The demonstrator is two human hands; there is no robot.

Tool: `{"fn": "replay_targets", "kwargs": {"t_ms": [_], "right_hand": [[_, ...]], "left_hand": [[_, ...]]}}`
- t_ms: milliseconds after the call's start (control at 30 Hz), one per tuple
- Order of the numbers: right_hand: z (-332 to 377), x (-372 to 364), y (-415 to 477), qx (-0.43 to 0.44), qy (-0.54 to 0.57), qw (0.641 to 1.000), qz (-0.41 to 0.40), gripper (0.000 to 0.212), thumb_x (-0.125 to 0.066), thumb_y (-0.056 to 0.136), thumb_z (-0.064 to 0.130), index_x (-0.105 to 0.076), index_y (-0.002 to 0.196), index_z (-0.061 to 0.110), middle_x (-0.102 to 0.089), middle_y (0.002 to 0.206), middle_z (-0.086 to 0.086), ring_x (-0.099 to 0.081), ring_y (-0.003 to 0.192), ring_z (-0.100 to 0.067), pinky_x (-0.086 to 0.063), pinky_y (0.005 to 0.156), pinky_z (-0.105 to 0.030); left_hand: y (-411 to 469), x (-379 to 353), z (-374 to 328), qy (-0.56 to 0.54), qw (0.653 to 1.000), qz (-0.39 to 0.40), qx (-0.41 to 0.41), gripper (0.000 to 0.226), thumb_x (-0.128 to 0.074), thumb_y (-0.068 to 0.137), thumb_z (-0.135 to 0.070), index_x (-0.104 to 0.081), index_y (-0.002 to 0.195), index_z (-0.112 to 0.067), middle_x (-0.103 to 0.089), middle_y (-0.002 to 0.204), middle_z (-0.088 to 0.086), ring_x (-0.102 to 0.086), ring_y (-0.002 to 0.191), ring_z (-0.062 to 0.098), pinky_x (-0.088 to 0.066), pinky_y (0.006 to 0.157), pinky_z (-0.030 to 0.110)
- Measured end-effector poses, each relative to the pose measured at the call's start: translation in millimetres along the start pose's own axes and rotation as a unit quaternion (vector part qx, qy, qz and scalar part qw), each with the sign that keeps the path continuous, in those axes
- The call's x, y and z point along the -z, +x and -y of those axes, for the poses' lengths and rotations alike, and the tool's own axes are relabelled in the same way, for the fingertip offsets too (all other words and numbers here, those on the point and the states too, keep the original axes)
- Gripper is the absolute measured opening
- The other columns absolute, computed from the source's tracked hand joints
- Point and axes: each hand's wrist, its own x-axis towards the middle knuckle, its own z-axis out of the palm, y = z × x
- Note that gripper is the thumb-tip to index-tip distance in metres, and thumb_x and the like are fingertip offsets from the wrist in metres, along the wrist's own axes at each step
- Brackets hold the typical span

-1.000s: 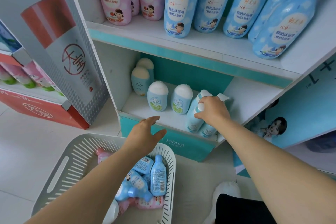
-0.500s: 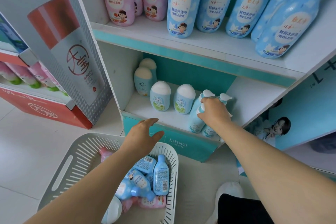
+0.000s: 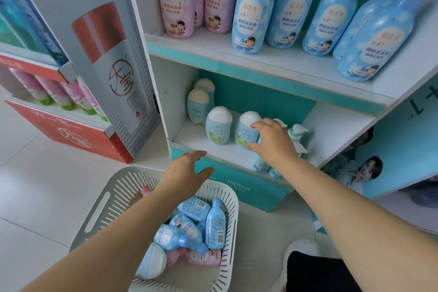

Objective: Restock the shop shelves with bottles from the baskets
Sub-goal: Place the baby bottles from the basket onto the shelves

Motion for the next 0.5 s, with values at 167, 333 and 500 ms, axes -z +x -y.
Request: {"fn": "replay_targets", "kwargs": {"t_ms": [167, 333, 500], "right_hand": [[39.4, -9.8, -16.5, 0.100, 0.005, 0.993, 0.069, 0.057, -0.067, 0.084, 0.031, -0.047, 0.135, 0.014, -0.049, 0.132, -0.004, -0.042, 0.123, -0.023, -0.040, 0.098, -0.035], [73.8, -31.9, -29.8, 0.157, -0.004, 0.976, 0.149, 0.057, -0.067, 0.084, 0.032, -0.045, 0.134, 0.014, -0.045, 0.135, -0.004, -0.040, 0.125, -0.022, -0.041, 0.099, -0.039], [104.2, -59.5, -33.5, 0.184, -0.024, 0.958, 0.219, 0.060, -0.069, 0.082, 0.033, -0.045, 0.133, 0.014, -0.047, 0.131, -0.005, -0.045, 0.122, -0.024, -0.043, 0.098, -0.039]], "left_hand": [[-19.4, 19.2, 10.6, 0.024, 1.000, -0.015, -0.007, 0.054, -0.055, 0.089, -0.042, -0.040, 0.139, -0.024, -0.051, 0.135, 0.000, -0.050, 0.121, 0.017, -0.038, 0.100, 0.031], [-42.9, 43.6, 45.3, 0.046, 0.998, -0.029, 0.032, 0.052, -0.057, 0.089, -0.039, -0.043, 0.137, -0.025, -0.055, 0.132, 0.001, -0.053, 0.117, 0.018, -0.040, 0.098, 0.031], [-63.2, 68.8, 81.1, 0.054, 0.994, -0.048, 0.076, 0.050, -0.058, 0.088, -0.037, -0.046, 0.135, -0.023, -0.059, 0.127, 0.001, -0.056, 0.112, 0.019, -0.042, 0.095, 0.032]]}}
